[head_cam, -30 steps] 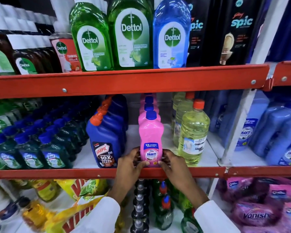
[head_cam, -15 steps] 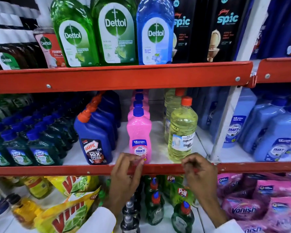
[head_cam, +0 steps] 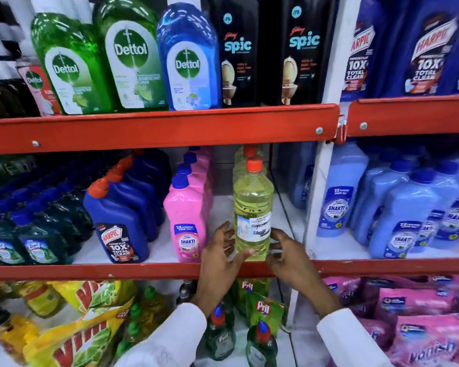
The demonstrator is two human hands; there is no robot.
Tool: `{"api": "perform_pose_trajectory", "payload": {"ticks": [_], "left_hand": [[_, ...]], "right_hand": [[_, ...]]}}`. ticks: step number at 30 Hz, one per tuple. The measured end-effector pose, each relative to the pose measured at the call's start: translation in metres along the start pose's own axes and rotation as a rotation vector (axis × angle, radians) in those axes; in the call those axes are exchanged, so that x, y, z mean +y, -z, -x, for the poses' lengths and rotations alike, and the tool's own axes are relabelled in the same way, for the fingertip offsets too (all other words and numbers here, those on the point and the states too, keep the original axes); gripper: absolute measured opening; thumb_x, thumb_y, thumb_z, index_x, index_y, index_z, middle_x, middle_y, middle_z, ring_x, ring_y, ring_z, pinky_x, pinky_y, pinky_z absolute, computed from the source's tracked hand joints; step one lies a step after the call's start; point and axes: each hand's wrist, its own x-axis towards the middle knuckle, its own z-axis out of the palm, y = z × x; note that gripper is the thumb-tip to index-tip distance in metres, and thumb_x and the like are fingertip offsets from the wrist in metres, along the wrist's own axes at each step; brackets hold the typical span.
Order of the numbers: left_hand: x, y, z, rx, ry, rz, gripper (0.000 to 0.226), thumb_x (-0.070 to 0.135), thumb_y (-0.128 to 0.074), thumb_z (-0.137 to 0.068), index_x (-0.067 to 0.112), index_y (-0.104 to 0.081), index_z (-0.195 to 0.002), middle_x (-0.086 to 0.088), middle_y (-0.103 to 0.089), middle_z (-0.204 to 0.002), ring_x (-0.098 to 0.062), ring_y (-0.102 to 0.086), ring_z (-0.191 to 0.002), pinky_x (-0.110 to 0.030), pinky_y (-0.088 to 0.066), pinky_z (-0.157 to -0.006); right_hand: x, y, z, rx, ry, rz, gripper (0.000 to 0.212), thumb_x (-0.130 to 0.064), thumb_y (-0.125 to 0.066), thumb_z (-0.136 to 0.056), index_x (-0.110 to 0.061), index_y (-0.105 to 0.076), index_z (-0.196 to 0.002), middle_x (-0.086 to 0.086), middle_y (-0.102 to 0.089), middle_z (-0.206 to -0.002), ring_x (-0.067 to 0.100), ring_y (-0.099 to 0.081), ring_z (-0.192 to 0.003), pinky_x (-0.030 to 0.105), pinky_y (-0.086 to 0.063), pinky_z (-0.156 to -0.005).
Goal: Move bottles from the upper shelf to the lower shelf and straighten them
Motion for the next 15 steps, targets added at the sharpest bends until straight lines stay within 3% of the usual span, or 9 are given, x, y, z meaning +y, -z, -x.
{"api": "perform_pose_trajectory", "payload": {"ticks": [2, 5, 7, 9, 12, 15], "left_hand": [[-0.0055, -0.0023, -0.0015, 0.017, 0.025, 0.0, 0.07, 0.047, -0.082, -0.076, 0.023, -0.056, -0.136, 0.005, -0.073, -0.127, -0.005, -0.071, -0.112, -0.037, -0.059, -0.099], [-0.0067, -0.0021, -0.0008, 0.016, 0.064, 0.012, 0.055, 0.046, -0.082, -0.076, 0.045, -0.056, -0.124, 0.013, -0.075, -0.118, 0.0, -0.071, -0.107, -0.04, -0.061, -0.097], [-0.008, -0.0038, 0.0, 0.03, 0.068, 0.042, 0.054, 0.058, -0.078, -0.073, 0.048, -0.056, -0.122, 0.016, -0.074, -0.118, 0.0, -0.071, -0.107, -0.041, -0.061, -0.096], [-0.0072, -0.0048, 0.0011, 0.045, 0.053, 0.043, 0.062, 0.062, -0.075, -0.073, 0.042, -0.057, -0.129, 0.016, -0.074, -0.119, -0.001, -0.071, -0.107, -0.043, -0.061, -0.096], [-0.0094, -0.0071, 0.0011, 0.04, 0.059, 0.059, 0.067, 0.063, -0.074, -0.074, 0.037, -0.056, -0.132, 0.016, -0.074, -0.12, 0.001, -0.07, -0.109, -0.042, -0.061, -0.097], [-0.0007, -0.0068, 0.0005, 0.017, 0.044, 0.062, 0.066, 0.054, -0.077, -0.078, 0.034, -0.054, -0.136, 0.008, -0.073, -0.126, -0.002, -0.07, -0.112, -0.042, -0.059, -0.1]], "right_hand": [[0.0018, 0.0015, -0.0005, 0.002, 0.0, -0.034, 0.06, -0.01, -0.064, -0.08, -0.018, -0.051, -0.138, -0.003, -0.07, -0.124, 0.016, -0.07, -0.103, 0.034, -0.058, -0.092], [0.001, 0.0026, 0.0011, 0.005, -0.011, -0.034, 0.055, -0.009, -0.065, -0.082, -0.018, -0.053, -0.135, -0.006, -0.07, -0.12, 0.006, -0.066, -0.096, 0.0, -0.046, -0.078], [0.0006, 0.0036, 0.0016, 0.017, -0.006, -0.035, 0.056, -0.008, -0.066, -0.084, -0.016, -0.052, -0.137, -0.002, -0.07, -0.122, 0.007, -0.065, -0.098, -0.01, -0.035, -0.069], [0.0007, 0.0034, 0.0045, 0.02, 0.004, -0.035, 0.056, -0.008, -0.065, -0.085, -0.016, -0.051, -0.139, -0.001, -0.069, -0.127, 0.013, -0.068, -0.108, -0.006, -0.037, -0.075], [0.0044, 0.0006, 0.0011, 0.019, 0.025, -0.035, 0.057, -0.01, -0.066, -0.086, -0.017, -0.049, -0.14, -0.001, -0.069, -0.128, 0.015, -0.069, -0.109, 0.013, -0.047, -0.087], [0.0067, -0.0005, 0.0024, 0.012, 0.026, -0.071, 0.059, -0.009, -0.068, -0.086, -0.016, -0.049, -0.141, -0.001, -0.067, -0.13, 0.016, -0.067, -0.113, 0.019, -0.05, -0.095]]}}
